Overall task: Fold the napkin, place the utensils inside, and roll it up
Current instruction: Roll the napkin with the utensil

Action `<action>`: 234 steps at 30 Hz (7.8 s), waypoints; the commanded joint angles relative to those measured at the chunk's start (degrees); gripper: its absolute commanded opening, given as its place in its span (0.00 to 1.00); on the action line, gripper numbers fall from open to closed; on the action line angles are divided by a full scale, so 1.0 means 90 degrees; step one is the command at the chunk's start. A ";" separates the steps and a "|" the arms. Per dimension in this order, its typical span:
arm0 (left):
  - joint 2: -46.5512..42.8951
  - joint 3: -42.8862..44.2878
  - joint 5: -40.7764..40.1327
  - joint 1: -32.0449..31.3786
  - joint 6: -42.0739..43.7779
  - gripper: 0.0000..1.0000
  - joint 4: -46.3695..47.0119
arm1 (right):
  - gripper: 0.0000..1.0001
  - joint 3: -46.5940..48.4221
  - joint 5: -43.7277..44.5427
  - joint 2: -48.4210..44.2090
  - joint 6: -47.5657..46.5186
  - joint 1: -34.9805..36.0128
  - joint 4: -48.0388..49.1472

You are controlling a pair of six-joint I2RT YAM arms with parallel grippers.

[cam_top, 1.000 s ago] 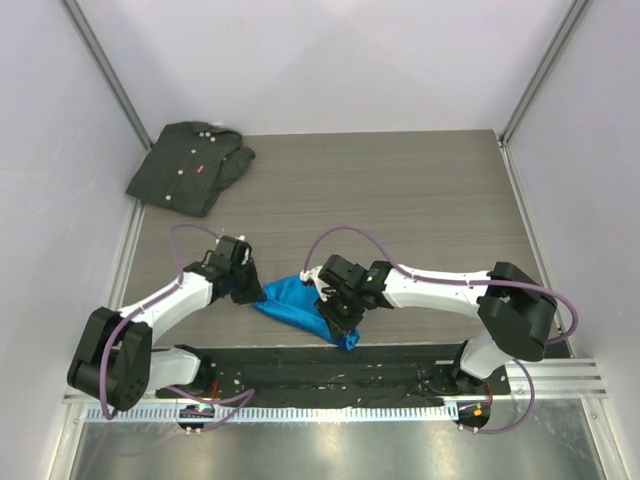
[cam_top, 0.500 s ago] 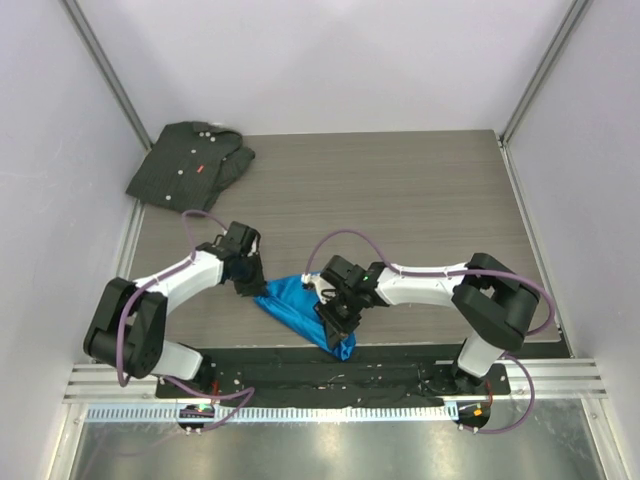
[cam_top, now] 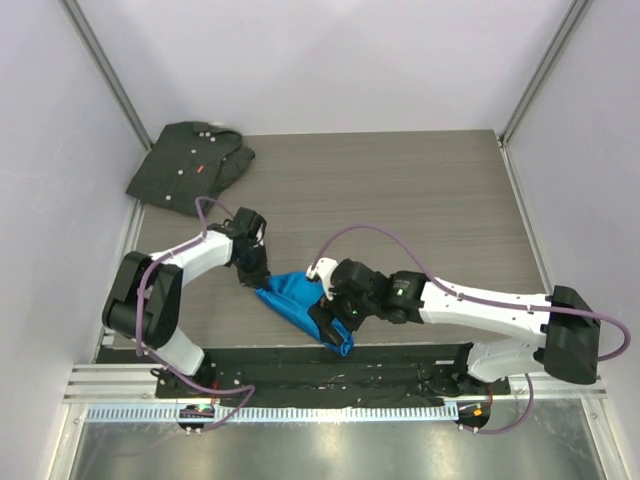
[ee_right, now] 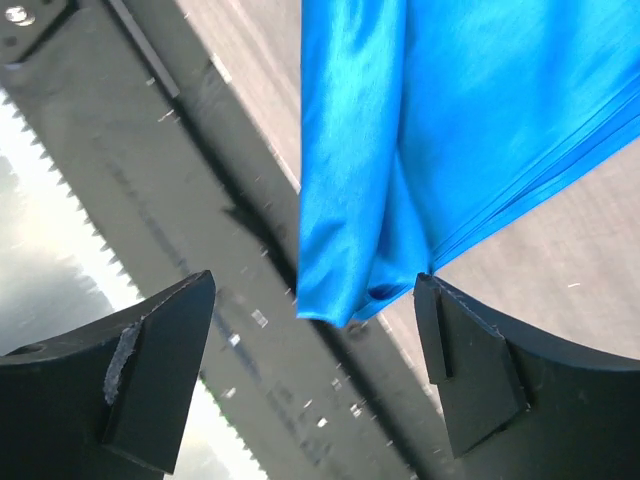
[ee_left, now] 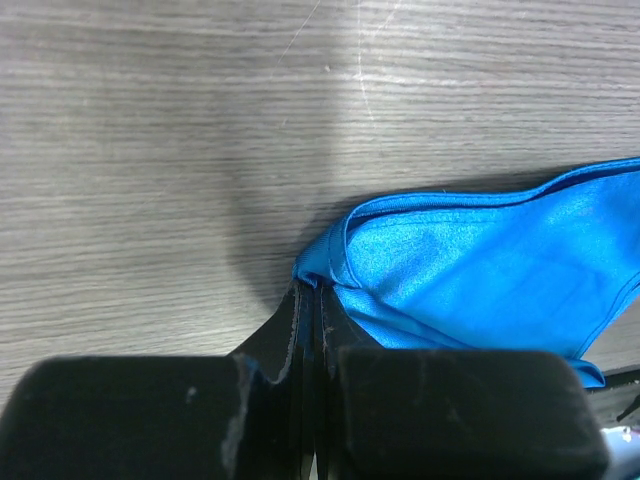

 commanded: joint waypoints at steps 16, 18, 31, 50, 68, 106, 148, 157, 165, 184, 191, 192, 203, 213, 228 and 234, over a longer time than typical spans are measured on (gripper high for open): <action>0.0650 0.0194 -0.0155 0.0106 0.0367 0.00 -0.0141 | 0.71 0.0629 0.2611 0.1780 -0.0860 0.1569 0.0975; 0.0660 0.0204 -0.0136 0.0106 0.0387 0.00 -0.0151 | 0.70 0.0590 0.2611 0.1839 -0.0879 0.1560 0.1014; 0.0699 0.0243 -0.0019 0.0106 0.0435 0.00 -0.0141 | 0.68 0.0151 0.2163 0.2230 -0.0869 0.1081 0.1307; -0.0675 0.0195 -0.0339 0.0632 -0.0043 0.64 0.0084 | 0.36 -0.0922 -0.1537 0.2425 -0.0479 -0.0323 0.2604; -0.2699 -0.1710 0.0167 0.0750 -0.0395 0.65 0.2738 | 0.32 -0.1568 -0.4009 0.3450 0.0331 -0.1877 0.4227; -0.1284 -0.2082 0.1076 0.0741 -0.0307 0.00 0.3865 | 0.37 -0.1432 -0.3776 0.3823 0.0586 -0.2454 0.3955; -0.0512 -0.1378 0.1085 0.0604 -0.0307 0.00 0.2574 | 0.85 0.0873 0.1967 0.2844 -0.2745 0.0261 0.2665; -0.0609 -0.1281 0.1192 0.0604 -0.0307 0.01 0.2564 | 0.46 0.0591 0.1762 0.3011 -0.2404 0.0251 0.2577; -0.1370 -0.1007 0.0364 0.0614 -0.0463 0.68 0.2038 | 0.25 -0.0112 0.1001 0.2670 -0.1788 0.0173 0.3074; -0.3373 -0.2491 0.0840 0.0633 -0.0668 0.78 0.3032 | 0.22 -0.0797 -0.2876 0.2815 -0.0733 -0.1613 0.3700; -0.2837 -0.2628 0.1241 0.0624 -0.0795 0.71 0.3686 | 0.20 -0.0572 -0.3804 0.3431 -0.0635 -0.2043 0.3681; -0.2768 -0.2648 0.1280 0.0633 -0.0863 0.68 0.3736 | 0.20 -0.0533 -0.3873 0.3567 -0.0626 -0.2083 0.3690; -0.2035 -0.3077 0.1651 0.0614 -0.1117 0.45 0.4663 | 0.20 -0.0328 -0.4176 0.4037 -0.0479 -0.2434 0.3700; -0.1899 -0.2941 0.1749 0.0614 -0.0961 0.07 0.4489 | 0.52 0.0325 -0.3035 0.2878 -0.0986 -0.2405 0.2119; -0.1840 -0.2668 0.1808 0.0604 -0.0854 0.00 0.3961 | 0.80 0.0610 0.0882 0.1663 -0.2206 -0.0270 0.1913; -0.1801 -0.2560 0.1808 0.0604 -0.0863 0.00 0.3834 | 0.80 0.0649 0.1615 0.2170 -0.2373 0.0172 0.2245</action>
